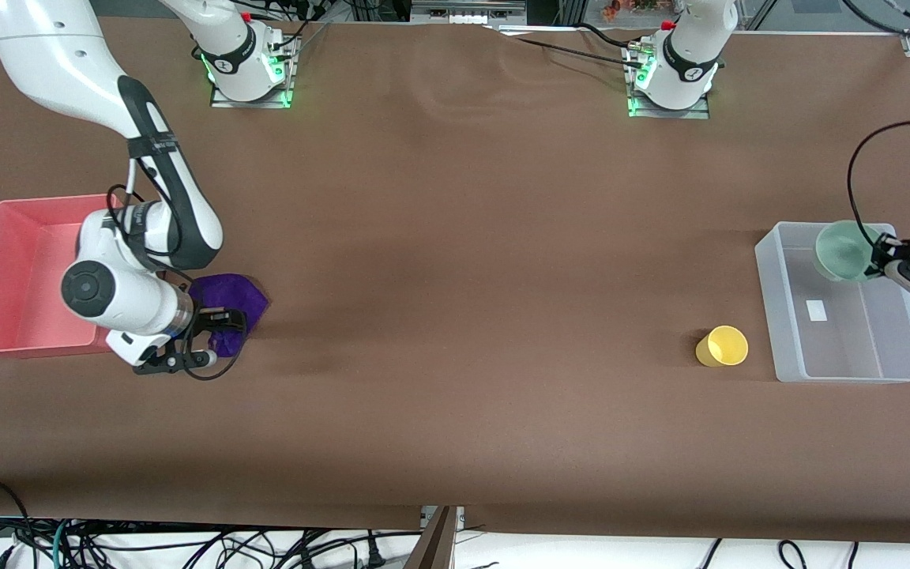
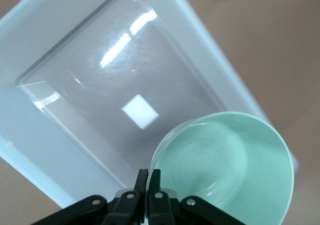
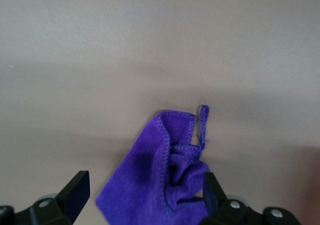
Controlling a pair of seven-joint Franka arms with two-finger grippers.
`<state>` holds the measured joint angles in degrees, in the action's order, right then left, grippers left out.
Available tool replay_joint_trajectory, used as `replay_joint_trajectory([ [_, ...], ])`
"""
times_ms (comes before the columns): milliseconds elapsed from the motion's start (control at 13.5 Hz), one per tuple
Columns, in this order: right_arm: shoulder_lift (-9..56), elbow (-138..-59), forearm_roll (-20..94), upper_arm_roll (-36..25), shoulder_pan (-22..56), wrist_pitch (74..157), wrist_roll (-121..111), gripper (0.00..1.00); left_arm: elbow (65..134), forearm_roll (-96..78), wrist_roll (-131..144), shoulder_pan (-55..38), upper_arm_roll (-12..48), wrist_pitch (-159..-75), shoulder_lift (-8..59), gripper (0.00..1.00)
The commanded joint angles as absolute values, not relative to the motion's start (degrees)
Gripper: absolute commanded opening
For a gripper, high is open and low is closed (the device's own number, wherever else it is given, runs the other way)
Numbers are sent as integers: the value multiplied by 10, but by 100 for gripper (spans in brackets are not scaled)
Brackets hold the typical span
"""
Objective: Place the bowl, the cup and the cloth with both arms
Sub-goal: 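Carry the green bowl into the clear bin while the right gripper grasps the cloth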
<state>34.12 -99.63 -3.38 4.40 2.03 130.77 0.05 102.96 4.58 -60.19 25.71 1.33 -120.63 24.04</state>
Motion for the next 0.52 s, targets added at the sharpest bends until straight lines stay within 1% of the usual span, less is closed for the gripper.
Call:
replay_joint_trajectory([
  [0, 319, -1055, -31, 43, 9, 1342, 4, 100, 998, 57, -616, 274, 20, -1266, 315, 0],
  [74, 316, -1064, -31, 40, 6, 1340, 3, 100, 998, 49, -619, 279, 20, -1282, 329, 0],
  [148, 313, -1076, -31, 40, -2, 1339, -2, 100, 998, 48, -619, 279, 20, -1289, 335, 11],
  [222, 313, -1086, -31, 40, -7, 1342, -5, 100, 998, 47, -617, 279, 21, -1289, 334, 68],
  [295, 313, -1093, -31, 40, -9, 1346, -5, 97, 997, 47, -619, 279, 21, -1287, 331, 100],
  [369, 313, -1097, -31, 40, -10, 1346, -5, 66, 998, 48, -618, 279, 23, -1280, 322, 100],
  [443, 313, -1097, -31, 40, -9, 1345, -1, 32, 996, 48, -616, 277, 25, -1257, 306, 100],
])
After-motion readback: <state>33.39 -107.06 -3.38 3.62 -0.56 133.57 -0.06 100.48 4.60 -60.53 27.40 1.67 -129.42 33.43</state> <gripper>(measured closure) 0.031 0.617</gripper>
